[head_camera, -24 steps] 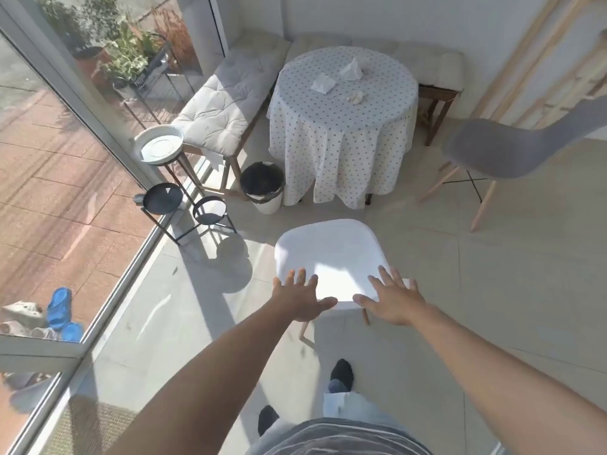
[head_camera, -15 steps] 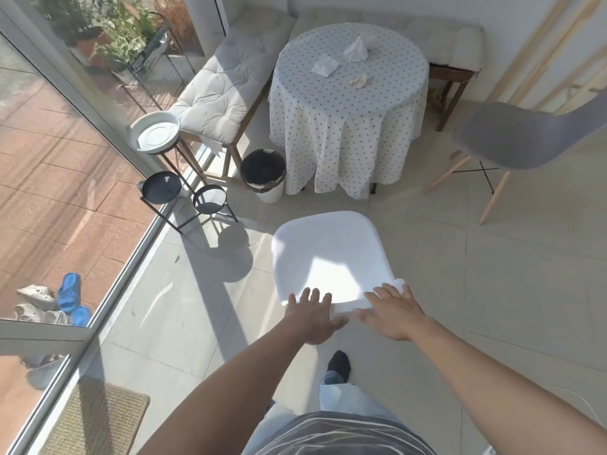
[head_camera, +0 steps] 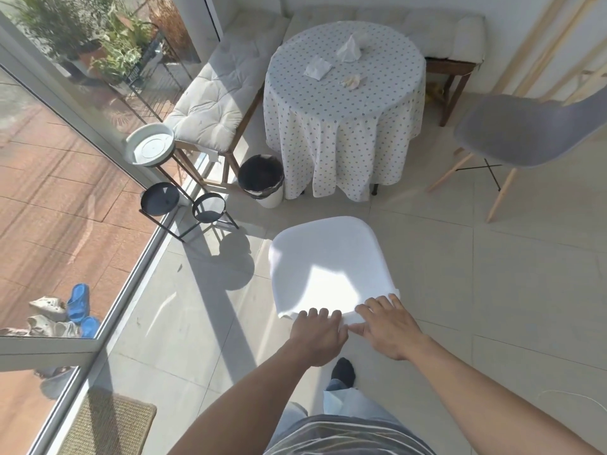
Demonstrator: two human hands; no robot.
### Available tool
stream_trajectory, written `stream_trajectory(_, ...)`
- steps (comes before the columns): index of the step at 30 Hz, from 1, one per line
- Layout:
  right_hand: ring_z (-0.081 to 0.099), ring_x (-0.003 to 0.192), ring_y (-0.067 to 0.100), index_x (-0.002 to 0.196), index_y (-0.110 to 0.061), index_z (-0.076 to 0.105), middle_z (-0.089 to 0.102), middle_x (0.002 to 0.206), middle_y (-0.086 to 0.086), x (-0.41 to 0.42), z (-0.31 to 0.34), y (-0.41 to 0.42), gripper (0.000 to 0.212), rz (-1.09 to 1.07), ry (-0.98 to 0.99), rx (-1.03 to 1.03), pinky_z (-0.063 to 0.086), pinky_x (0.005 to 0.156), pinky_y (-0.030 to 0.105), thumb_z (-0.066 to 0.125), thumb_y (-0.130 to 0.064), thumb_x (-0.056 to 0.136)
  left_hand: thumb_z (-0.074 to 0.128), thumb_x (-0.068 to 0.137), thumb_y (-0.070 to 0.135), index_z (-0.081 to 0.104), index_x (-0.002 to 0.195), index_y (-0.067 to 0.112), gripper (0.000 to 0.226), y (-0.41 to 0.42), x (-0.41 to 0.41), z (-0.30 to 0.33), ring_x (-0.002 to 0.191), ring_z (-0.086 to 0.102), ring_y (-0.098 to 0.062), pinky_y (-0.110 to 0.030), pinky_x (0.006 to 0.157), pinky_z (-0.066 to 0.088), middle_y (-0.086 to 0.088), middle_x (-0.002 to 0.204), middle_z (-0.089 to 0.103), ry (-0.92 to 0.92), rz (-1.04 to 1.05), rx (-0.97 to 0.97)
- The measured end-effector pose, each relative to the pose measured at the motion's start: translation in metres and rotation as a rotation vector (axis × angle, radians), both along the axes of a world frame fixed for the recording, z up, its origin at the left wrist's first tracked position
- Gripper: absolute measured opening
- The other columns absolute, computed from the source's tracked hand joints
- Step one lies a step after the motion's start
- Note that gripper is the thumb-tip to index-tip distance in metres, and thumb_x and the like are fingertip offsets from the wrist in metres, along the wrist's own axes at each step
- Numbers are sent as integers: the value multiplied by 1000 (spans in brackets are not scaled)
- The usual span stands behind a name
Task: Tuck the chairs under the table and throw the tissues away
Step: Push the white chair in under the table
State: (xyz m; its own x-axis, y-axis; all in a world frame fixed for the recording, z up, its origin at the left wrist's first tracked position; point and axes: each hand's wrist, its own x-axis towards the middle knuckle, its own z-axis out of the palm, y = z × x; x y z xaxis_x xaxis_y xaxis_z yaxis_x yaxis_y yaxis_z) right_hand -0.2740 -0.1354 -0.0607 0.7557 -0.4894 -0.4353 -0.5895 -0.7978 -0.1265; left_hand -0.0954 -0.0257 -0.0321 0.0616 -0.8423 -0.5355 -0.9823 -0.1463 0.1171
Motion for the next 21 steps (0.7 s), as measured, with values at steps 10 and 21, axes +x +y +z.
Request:
stream_trajectory(10,52,121,31,133,-18,52,60,131,6,38,5,-14,81,-73,-48,-20,29,114,51,5,-73,95,25,110,46,52,119,13,43,-20,29,2,103,63,-39,-50,92,48,-15,114,67,-87,-60,-122)
stream_trajectory(21,52,113,30,125,-18,54,62,122,4,101,5,-49,70,-159,-69,-68,34,104,45,13,-68,100,28,110,43,53,122,12,42,-64,91,-1,102,62,-39,-49,96,45,-14,112,66,-114,-53,-192)
